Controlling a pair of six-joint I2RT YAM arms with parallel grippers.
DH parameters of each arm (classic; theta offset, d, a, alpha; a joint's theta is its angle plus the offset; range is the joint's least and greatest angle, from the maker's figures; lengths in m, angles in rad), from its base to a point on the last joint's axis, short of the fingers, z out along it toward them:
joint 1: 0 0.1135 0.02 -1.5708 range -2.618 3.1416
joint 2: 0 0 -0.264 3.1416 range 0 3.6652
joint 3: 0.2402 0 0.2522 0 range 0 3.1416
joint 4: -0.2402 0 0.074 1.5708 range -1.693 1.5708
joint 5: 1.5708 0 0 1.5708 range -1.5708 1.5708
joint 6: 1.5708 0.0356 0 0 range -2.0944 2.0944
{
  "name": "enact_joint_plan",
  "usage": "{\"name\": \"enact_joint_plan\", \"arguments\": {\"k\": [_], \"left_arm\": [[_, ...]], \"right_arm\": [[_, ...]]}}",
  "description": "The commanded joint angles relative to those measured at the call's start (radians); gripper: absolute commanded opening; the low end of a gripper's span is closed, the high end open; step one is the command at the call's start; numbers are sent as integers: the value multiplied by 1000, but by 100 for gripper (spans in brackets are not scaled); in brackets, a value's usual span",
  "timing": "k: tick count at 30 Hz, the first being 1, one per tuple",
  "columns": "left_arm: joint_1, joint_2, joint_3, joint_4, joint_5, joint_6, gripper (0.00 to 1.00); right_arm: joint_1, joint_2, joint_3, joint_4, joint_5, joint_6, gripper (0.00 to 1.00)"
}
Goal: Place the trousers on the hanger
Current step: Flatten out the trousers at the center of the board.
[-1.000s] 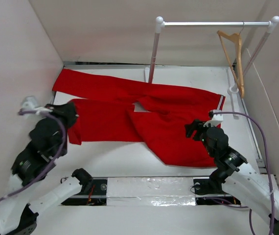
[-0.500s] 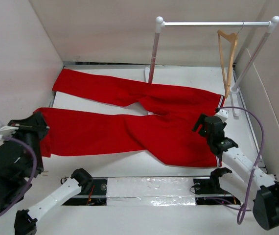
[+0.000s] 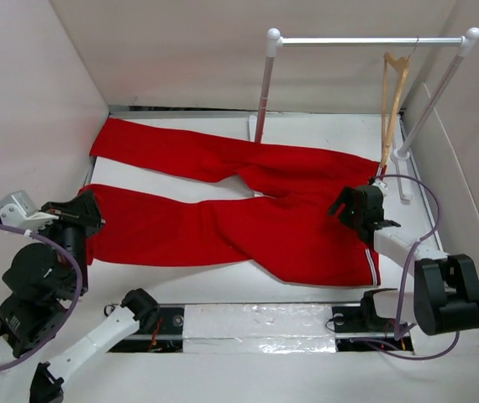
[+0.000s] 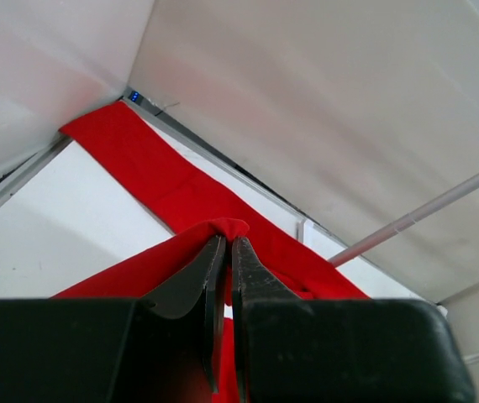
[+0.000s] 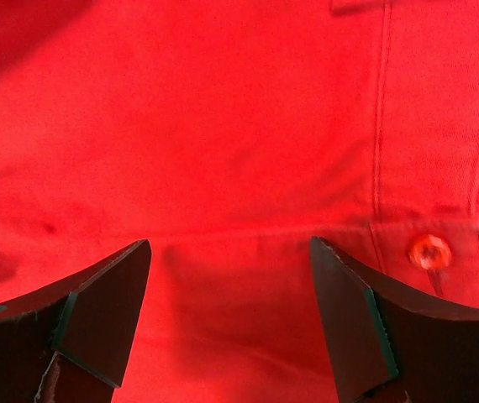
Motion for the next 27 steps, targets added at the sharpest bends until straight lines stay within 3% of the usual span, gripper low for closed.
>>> {"name": "enact_joint_plan", "arguments": {"k": [1, 8, 13, 19, 24, 27], "left_arm": [[-7, -6, -72, 73, 24, 16, 0], [-7, 111, -230, 169, -54, 3, 0], [-7, 240, -169, 175, -127, 20, 0], [-7, 214, -74, 227, -204, 104, 0], [-7, 197, 78, 308, -307, 255, 0], [-7, 166, 48, 389, -368, 370, 0]], "right_arm": [[-39, 33, 72, 128, -24, 25, 82], [31, -224, 37, 59, 73, -59, 80], [24, -381, -65, 28, 97, -61, 76], [-117, -258, -80, 42, -74, -60, 76], [-118, -93, -25, 121, -145, -29, 76], [-128, 11, 12, 160, -147, -1, 76]]}}
